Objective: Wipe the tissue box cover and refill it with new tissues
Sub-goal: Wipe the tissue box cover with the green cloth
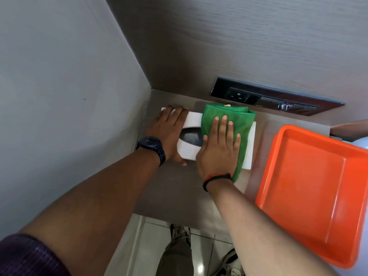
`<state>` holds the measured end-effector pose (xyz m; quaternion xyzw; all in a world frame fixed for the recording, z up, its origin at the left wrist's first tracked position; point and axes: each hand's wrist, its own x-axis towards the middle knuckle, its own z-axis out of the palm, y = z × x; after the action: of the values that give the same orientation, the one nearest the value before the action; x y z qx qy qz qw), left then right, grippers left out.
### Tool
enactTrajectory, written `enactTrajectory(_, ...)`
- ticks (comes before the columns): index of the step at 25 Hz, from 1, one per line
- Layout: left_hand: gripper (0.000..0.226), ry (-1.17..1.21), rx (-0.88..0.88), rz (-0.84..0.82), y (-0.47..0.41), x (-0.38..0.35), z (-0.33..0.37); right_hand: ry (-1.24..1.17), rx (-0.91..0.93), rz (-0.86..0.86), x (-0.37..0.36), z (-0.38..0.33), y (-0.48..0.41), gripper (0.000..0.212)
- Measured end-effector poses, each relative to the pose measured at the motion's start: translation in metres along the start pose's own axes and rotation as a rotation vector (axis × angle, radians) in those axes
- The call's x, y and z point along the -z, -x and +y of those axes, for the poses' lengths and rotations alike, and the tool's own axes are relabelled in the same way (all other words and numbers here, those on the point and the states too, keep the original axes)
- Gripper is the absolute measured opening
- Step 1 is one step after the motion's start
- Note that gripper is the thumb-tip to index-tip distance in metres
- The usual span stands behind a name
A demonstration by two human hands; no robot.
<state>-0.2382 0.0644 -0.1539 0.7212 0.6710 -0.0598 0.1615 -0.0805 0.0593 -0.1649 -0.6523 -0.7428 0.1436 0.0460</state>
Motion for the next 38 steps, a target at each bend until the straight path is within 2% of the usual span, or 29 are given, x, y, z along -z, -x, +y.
enactTrajectory(3, 0.138, 0.029, 0.003, 0.016, -0.002, -0.002, -0.001, -0.016, 0.029, -0.054, -0.001, -0.014, 0.000, 0.058)
enactTrajectory(7, 0.134, 0.019, -0.023, 0.006, -0.003, -0.002, -0.002, -0.152, 0.197, -0.136, 0.013, -0.010, 0.000, 0.058)
enactTrajectory(9, 0.150, -0.015, -0.018, -0.038, 0.000, 0.002, -0.003, -0.278, 0.192, -0.034, 0.027, 0.010, -0.003, 0.053)
enactTrajectory(11, 0.159, 0.039, -0.014, -0.052, 0.004, 0.008, -0.005, -0.304, 0.045, 0.150, 0.035, 0.042, -0.011, 0.048)
enactTrajectory(12, 0.156, 0.109, -0.023, -0.007, 0.006, 0.012, -0.001, -0.304, -0.036, 0.154, 0.038, 0.058, -0.016, 0.048)
enactTrajectory(13, 0.147, 0.173, -0.054, 0.082, 0.009, 0.016, 0.006, -0.309, -0.088, 0.084, 0.038, 0.071, -0.021, 0.049)
enactTrajectory(15, 0.114, 0.234, -0.153, 0.293, 0.006, 0.018, 0.033, -0.346, -0.082, -0.104, 0.031, 0.084, -0.026, 0.053)
enactTrajectory(16, 0.097, 0.237, -0.180, 0.345, 0.000, 0.017, 0.051, -0.366, -0.066, -0.153, 0.028, 0.086, -0.027, 0.054)
enactTrajectory(19, 0.075, 0.224, -0.044, 0.268, -0.024, 0.004, 0.104, -0.390, -0.051, -0.146, 0.022, 0.086, -0.028, 0.054)
enactTrajectory(22, 0.071, 0.164, 0.086, 0.215, -0.036, -0.014, 0.114, -0.329, -0.030, -0.105, 0.016, 0.088, -0.025, 0.054)
enactTrajectory(28, 0.065, 0.078, -0.003, 0.219, -0.032, -0.019, 0.085, -0.165, -0.010, -0.081, 0.016, 0.091, -0.022, 0.055)
enactTrajectory(34, 0.065, -0.006, 0.057, 0.207, -0.015, -0.009, 0.023, -0.147, -0.028, -0.085, 0.018, 0.091, -0.022, 0.055)
enactTrajectory(38, 0.069, -0.016, 0.104, 0.194, -0.012, -0.010, 0.031, -0.126, -0.026, -0.060, 0.014, 0.089, -0.021, 0.056)
